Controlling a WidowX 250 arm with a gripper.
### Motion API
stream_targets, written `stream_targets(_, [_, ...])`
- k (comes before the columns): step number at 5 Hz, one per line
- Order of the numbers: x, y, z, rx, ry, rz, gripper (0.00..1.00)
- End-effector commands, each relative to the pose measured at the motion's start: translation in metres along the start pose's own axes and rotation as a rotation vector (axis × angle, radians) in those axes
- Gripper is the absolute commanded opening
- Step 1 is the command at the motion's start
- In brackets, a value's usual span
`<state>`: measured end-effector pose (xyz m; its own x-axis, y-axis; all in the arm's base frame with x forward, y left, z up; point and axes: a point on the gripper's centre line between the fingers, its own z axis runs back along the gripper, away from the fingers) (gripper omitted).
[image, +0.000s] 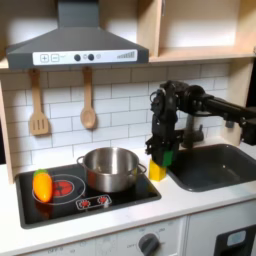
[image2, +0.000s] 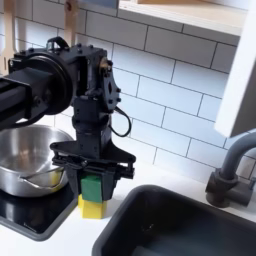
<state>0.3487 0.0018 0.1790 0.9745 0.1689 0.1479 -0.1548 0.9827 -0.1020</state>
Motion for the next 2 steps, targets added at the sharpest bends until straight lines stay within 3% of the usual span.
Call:
stream_targets(1, [0.0006,0.0030,-0.0015,0.008,0.030,-0.008,0.00])
stream_targets(2, [0.0035,0.0035,-0.0009,0.007,0.030,-0.009,0.00])
